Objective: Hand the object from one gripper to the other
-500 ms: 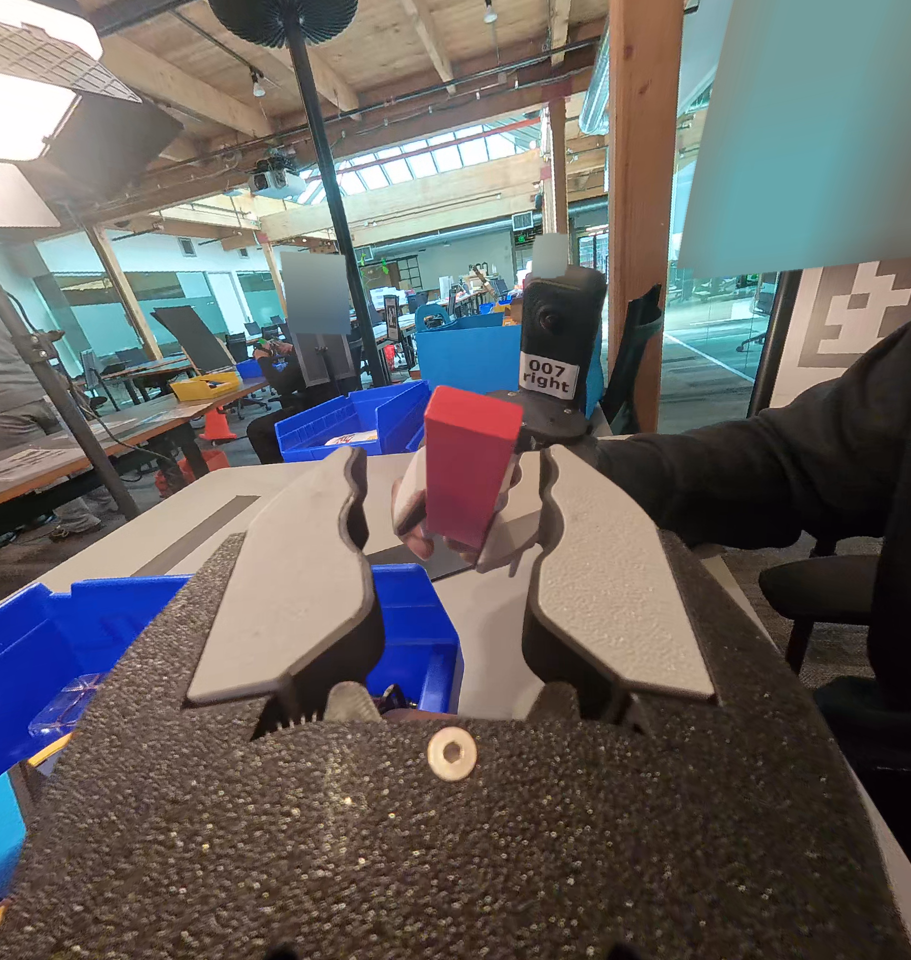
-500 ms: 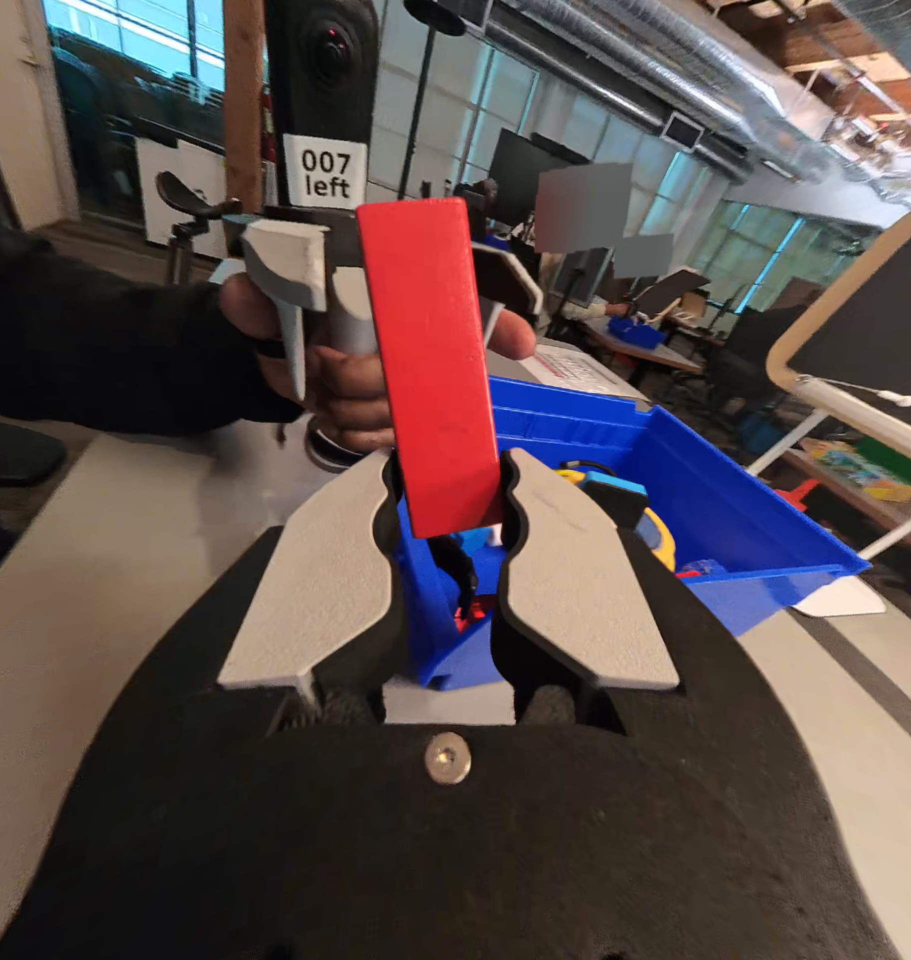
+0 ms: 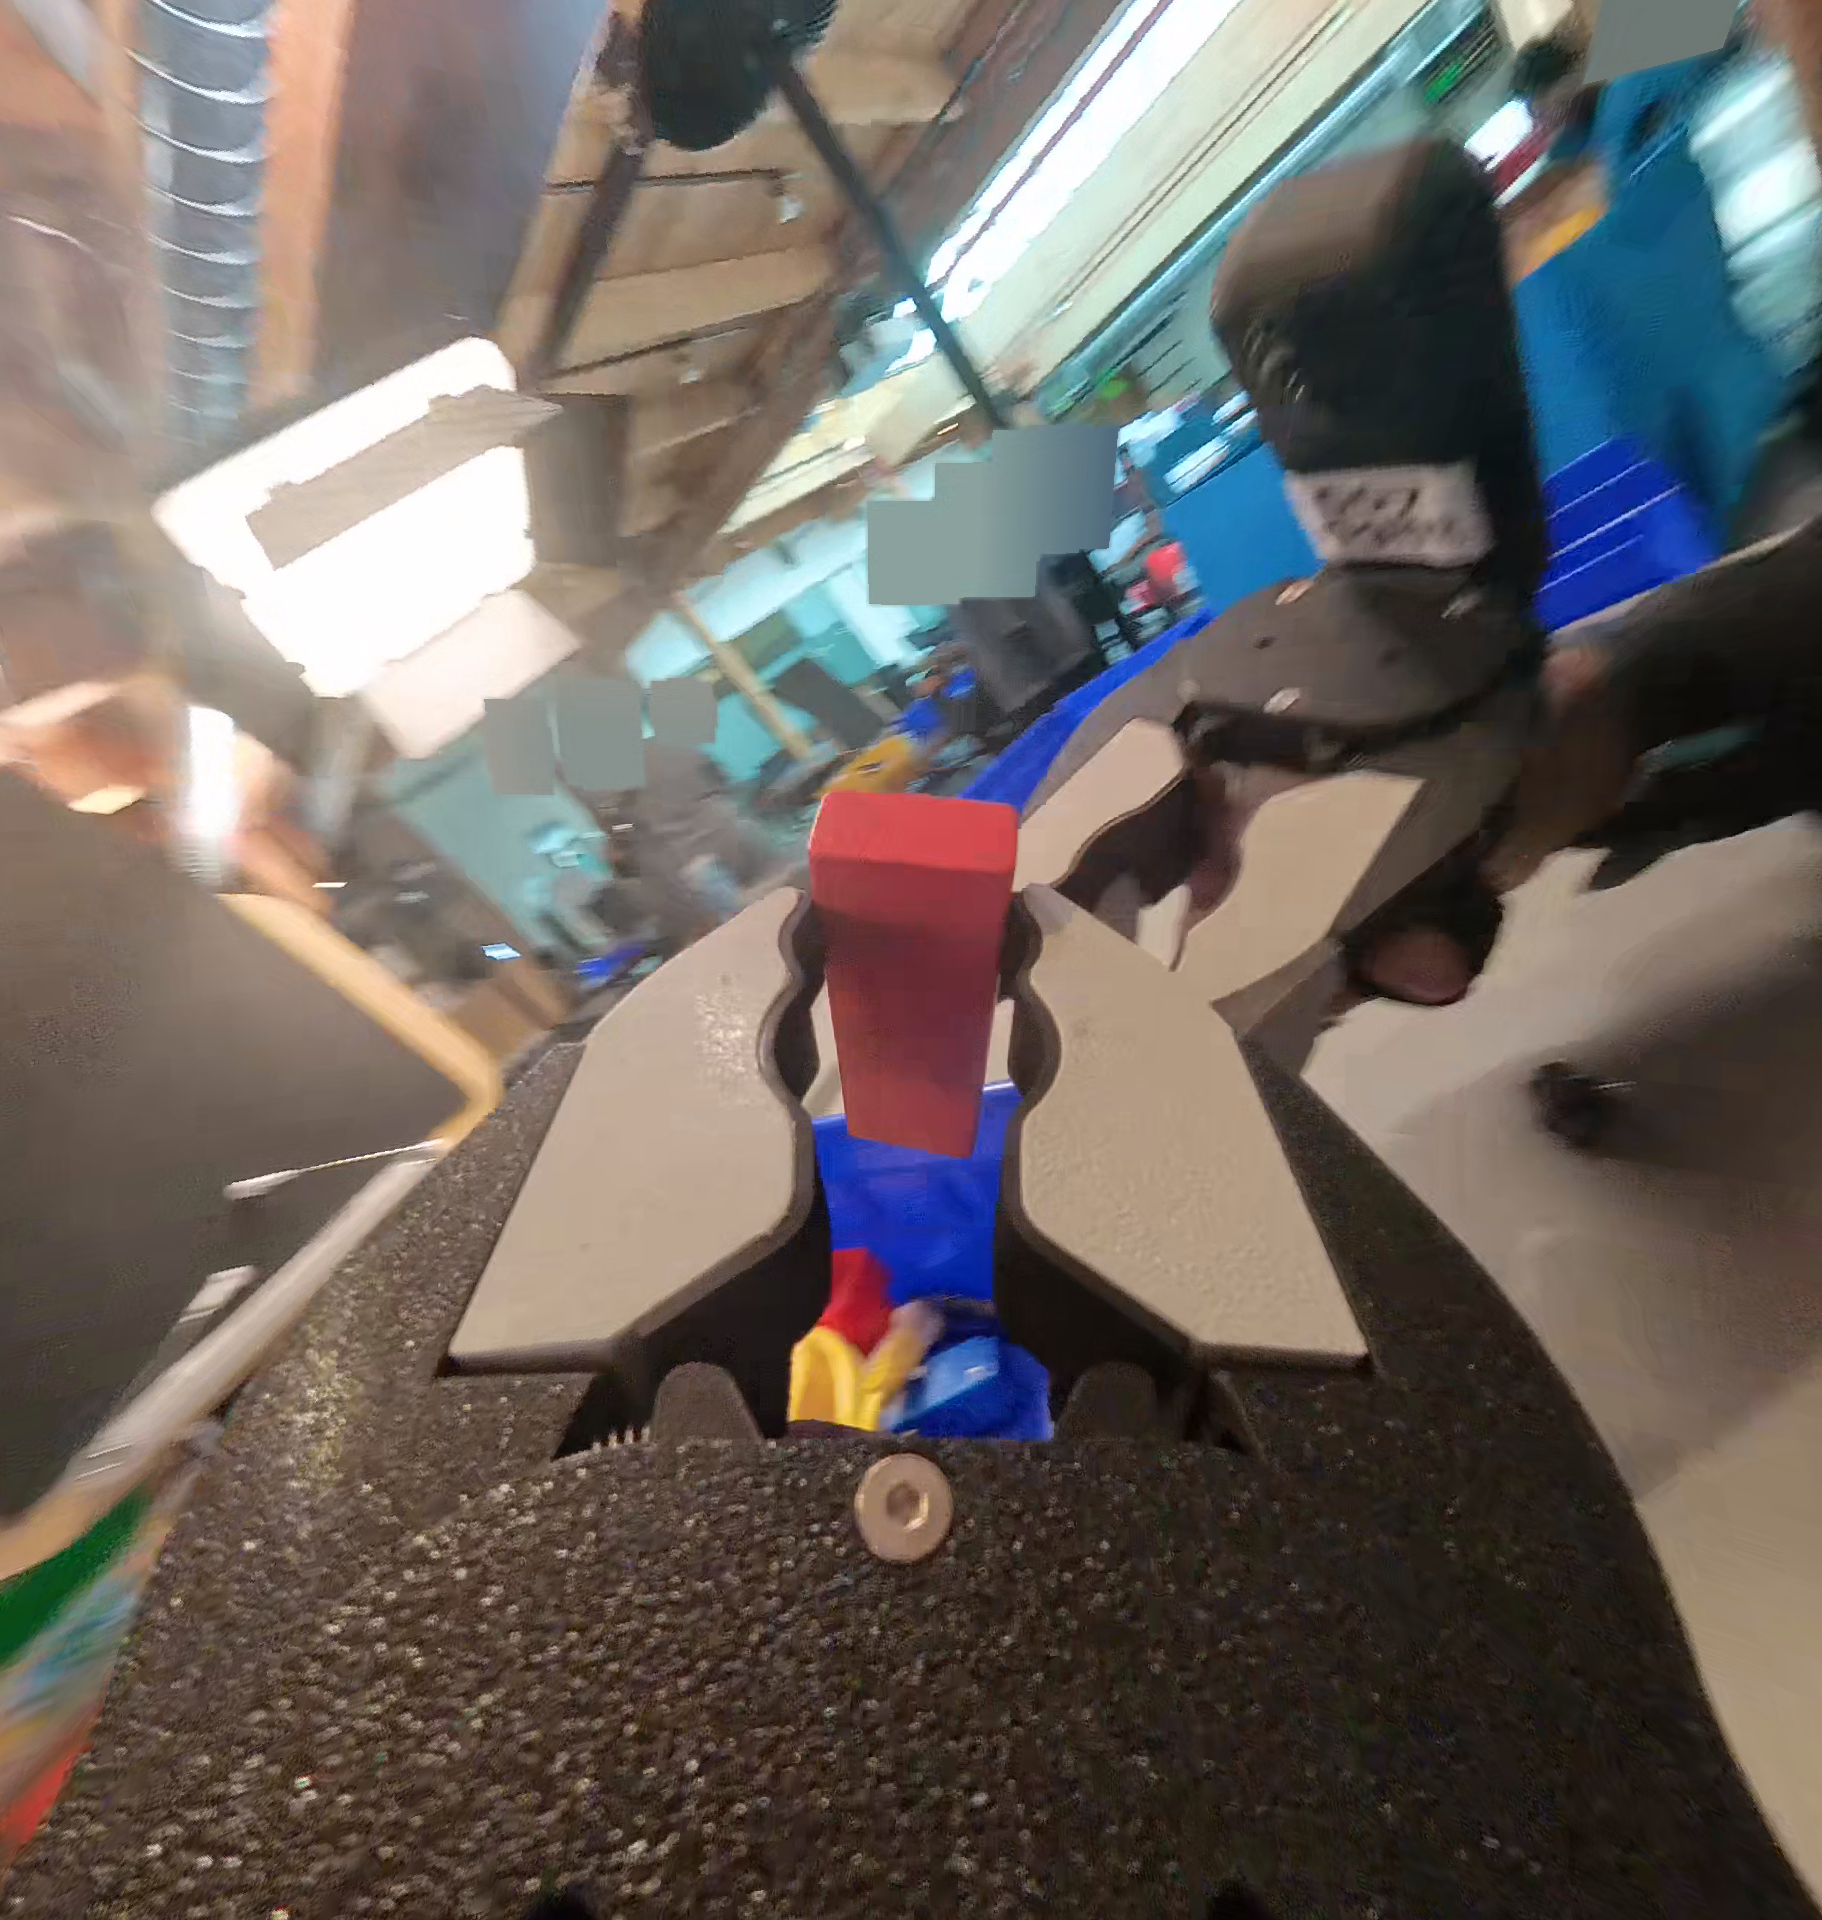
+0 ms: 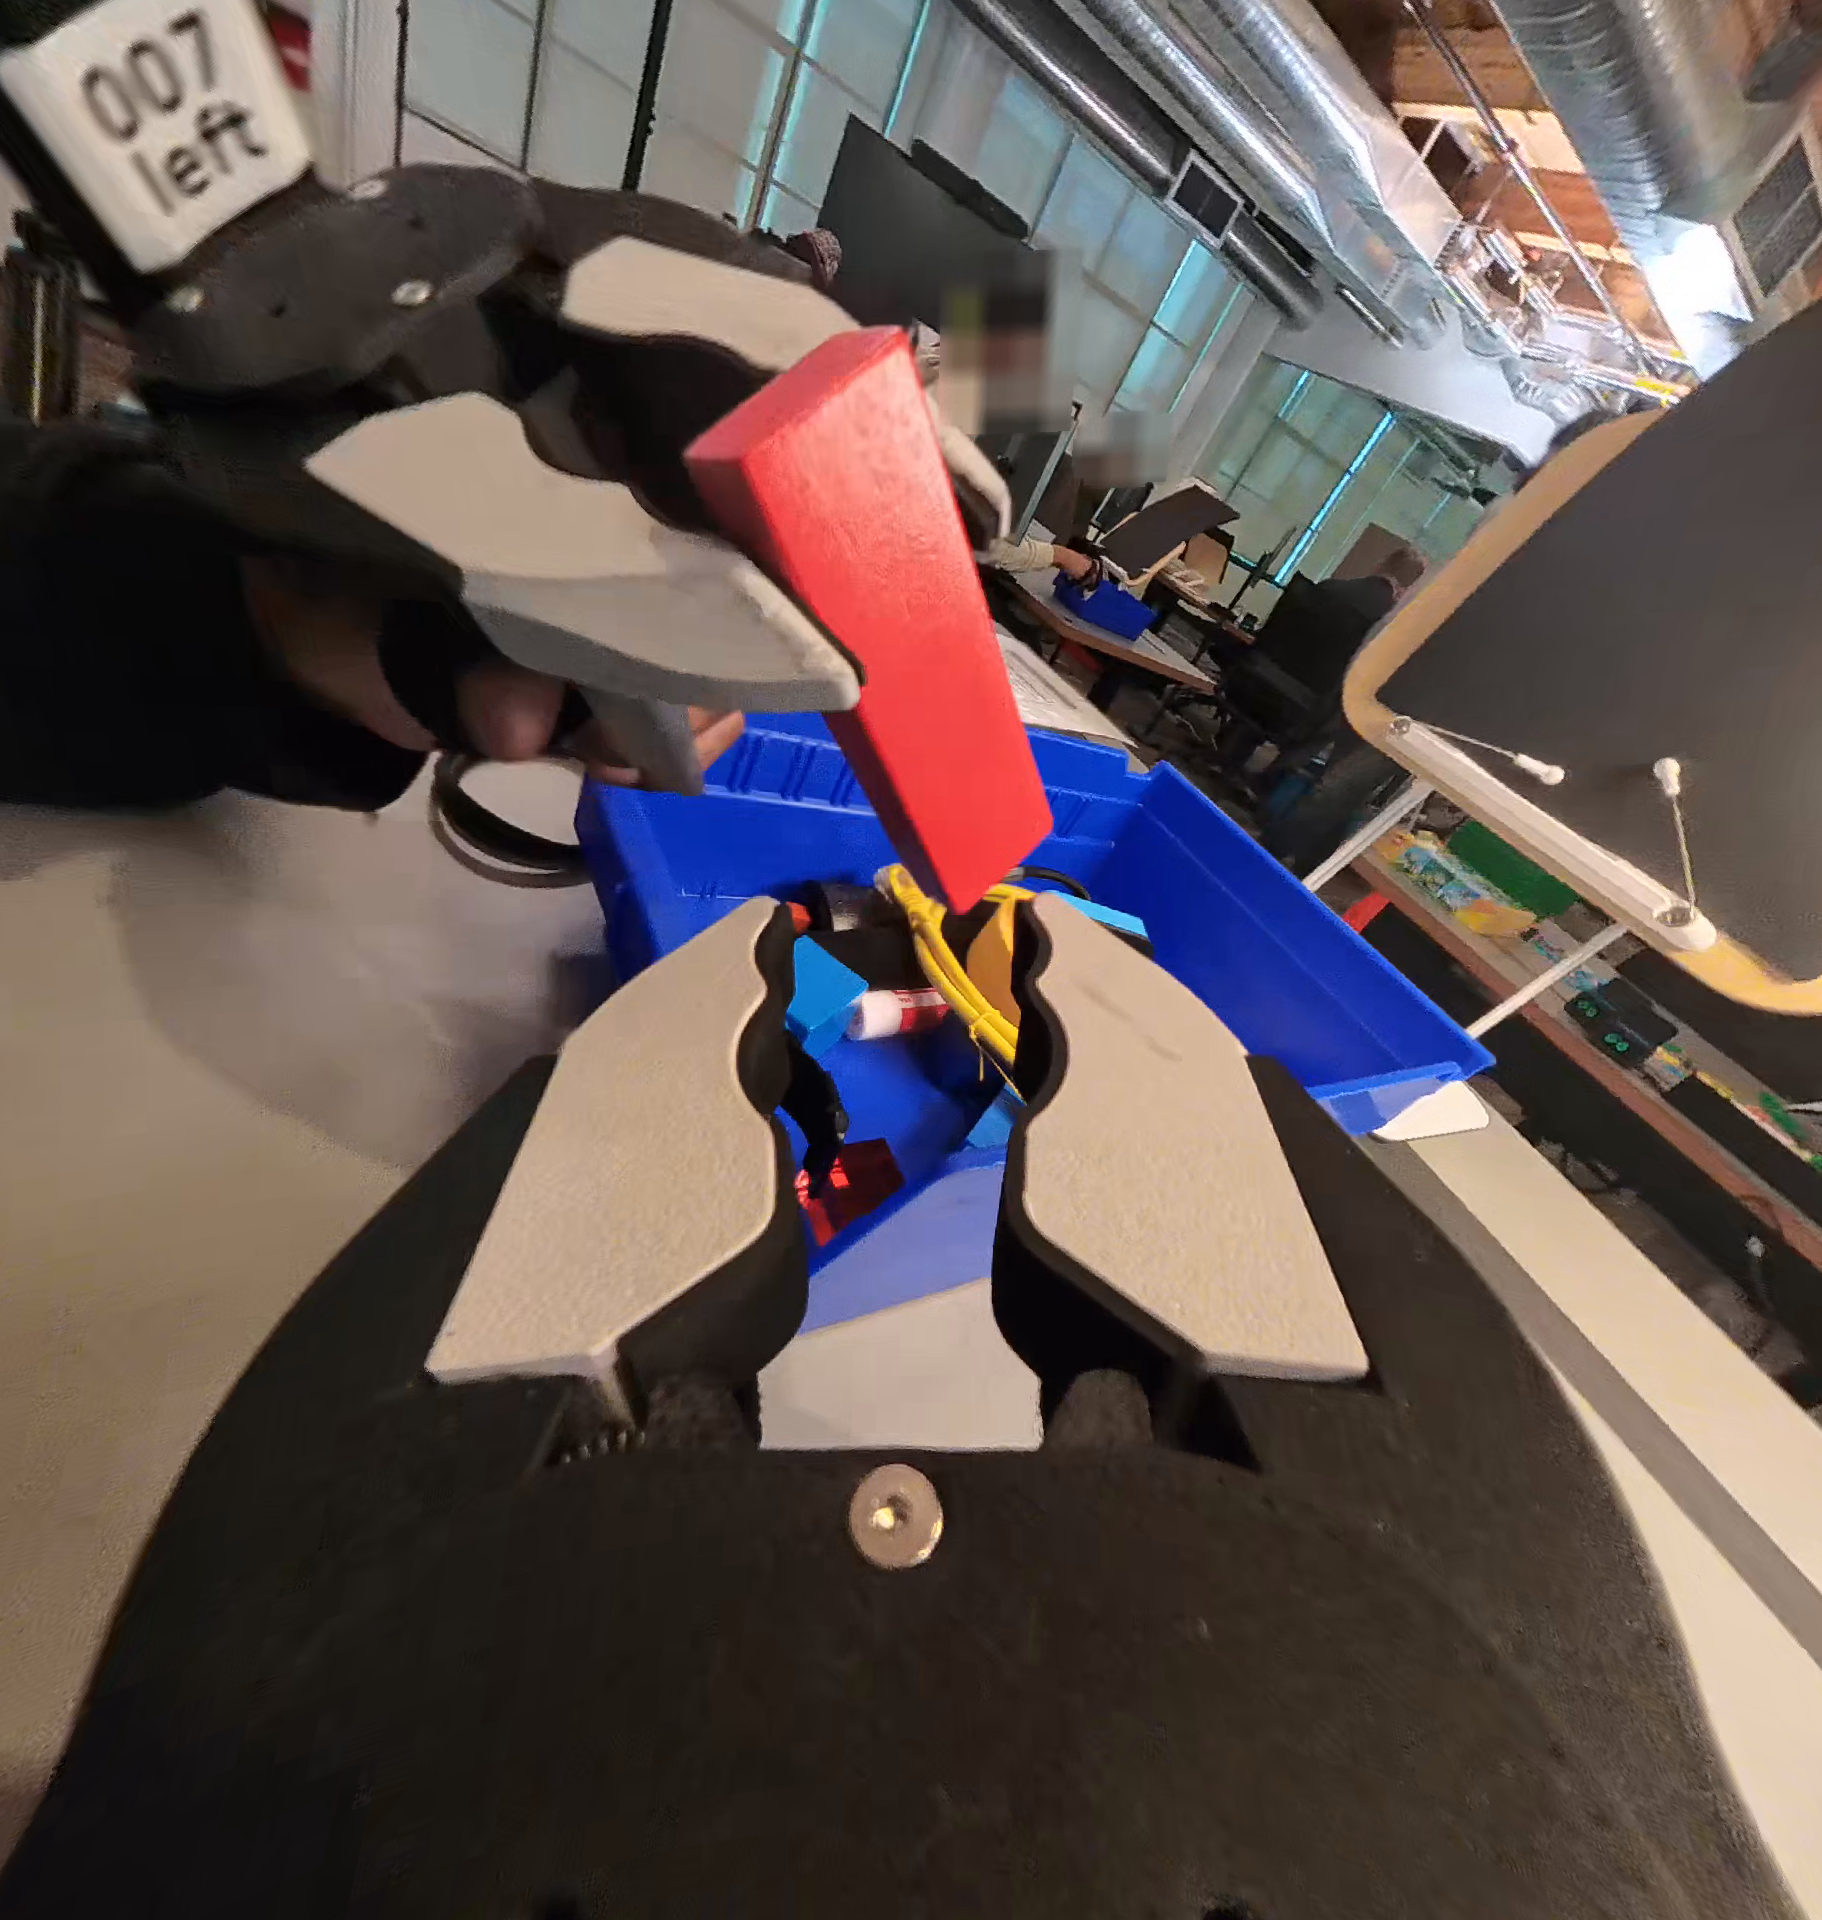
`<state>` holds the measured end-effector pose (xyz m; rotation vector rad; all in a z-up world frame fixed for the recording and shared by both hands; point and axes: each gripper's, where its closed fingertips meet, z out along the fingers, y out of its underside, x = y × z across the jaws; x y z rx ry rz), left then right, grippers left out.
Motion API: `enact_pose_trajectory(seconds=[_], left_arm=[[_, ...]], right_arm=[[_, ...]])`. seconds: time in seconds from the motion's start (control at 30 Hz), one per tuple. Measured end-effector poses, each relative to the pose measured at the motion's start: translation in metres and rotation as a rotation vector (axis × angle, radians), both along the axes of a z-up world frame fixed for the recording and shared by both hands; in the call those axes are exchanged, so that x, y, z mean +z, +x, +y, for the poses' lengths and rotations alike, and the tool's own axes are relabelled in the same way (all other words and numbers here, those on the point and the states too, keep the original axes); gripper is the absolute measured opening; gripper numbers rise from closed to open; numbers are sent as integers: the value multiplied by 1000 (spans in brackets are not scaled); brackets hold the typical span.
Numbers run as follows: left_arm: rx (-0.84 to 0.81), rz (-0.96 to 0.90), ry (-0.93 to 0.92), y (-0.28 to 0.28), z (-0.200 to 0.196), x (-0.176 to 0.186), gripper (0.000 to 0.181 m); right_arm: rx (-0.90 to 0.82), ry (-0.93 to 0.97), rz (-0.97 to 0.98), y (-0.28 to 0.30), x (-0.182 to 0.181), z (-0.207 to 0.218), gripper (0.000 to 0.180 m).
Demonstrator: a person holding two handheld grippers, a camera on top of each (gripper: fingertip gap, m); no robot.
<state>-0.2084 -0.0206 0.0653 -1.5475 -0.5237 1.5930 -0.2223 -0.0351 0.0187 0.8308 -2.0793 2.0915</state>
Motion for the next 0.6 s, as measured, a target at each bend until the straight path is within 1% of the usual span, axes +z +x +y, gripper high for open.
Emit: enact_pose_trajectory(seconds=[0.13,0.27,0.33,0.47,0.53,0.6], left_arm=[[276,109,-161,-3,-23,6,34],[466,147,-423,-8,-28,-3,34],[507,139,-513,-12,-26,-10,33],[516,125,-592,-17,-21,-19,34],[515,122,-631,-18,-18,-23,34],[499,129,-657,-19,-12,-25,34]], right_arm=[[-9,-11,-100,-3,16,4,39],[40,-46,-237,9,36,11,42],[34,-43,-239,14,37,9,44],[-10,1,-210,19,24,1,45],[-43,13,-187,18,18,-2,40],[-68,-8,-142,15,17,-3,27]])
